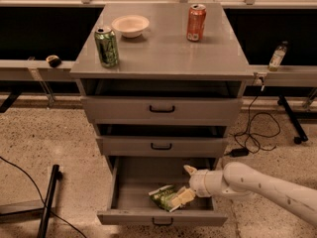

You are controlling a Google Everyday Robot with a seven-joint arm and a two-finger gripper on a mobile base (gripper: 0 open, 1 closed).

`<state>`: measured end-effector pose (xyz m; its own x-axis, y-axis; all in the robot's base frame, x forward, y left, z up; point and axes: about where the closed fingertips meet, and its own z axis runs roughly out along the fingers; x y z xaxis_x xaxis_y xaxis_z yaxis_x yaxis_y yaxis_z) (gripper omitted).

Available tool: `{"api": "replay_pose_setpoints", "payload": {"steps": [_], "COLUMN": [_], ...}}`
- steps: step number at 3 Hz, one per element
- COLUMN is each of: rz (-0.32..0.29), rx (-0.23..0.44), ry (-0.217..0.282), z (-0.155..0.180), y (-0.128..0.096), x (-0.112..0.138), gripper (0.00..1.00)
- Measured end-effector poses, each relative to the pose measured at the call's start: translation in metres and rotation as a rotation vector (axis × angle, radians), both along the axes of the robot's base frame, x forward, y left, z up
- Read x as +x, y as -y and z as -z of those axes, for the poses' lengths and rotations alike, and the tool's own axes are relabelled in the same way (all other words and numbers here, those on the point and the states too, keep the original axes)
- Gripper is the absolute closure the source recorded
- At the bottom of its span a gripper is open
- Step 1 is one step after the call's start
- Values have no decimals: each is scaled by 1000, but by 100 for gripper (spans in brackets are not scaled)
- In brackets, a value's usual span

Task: Pick green jalapeno chip bag from bottom drawer and place on counter

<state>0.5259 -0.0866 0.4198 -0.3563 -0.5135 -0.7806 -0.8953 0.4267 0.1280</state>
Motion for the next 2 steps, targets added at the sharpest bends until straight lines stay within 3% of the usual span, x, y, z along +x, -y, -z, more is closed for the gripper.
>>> {"api": "replay_pose_setpoints", "payload": {"steps": [1,2], "rz": [110,153], "rx": [43,33], "ry": [75,159], "z": [48,55], "y": [16,43], "x": [32,70], "gripper": [0,0]}}
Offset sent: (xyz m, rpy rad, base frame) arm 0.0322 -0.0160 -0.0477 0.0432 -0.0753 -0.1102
